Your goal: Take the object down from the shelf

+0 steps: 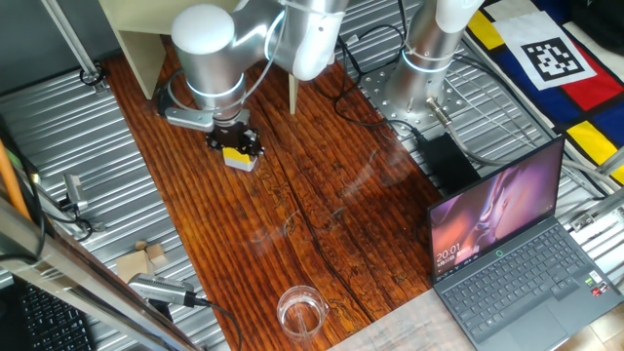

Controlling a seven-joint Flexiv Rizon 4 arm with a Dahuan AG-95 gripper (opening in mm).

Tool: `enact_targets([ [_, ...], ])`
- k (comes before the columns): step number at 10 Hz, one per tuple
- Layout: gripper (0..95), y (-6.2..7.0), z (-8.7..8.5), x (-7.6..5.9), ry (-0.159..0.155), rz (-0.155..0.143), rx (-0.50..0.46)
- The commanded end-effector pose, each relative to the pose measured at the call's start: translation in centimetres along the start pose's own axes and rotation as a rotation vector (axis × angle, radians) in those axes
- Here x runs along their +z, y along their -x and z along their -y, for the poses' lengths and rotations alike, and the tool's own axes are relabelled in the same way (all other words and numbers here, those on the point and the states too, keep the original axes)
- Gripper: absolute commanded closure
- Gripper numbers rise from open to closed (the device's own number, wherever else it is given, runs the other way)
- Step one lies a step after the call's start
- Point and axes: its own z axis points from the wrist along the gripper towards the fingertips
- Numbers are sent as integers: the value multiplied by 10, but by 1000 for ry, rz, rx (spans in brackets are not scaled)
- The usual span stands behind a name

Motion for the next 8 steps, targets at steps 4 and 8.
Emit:
enact_targets([
  [4,380,0,0,0,-1,0,23],
  [8,380,0,0,1,-9,10,98],
])
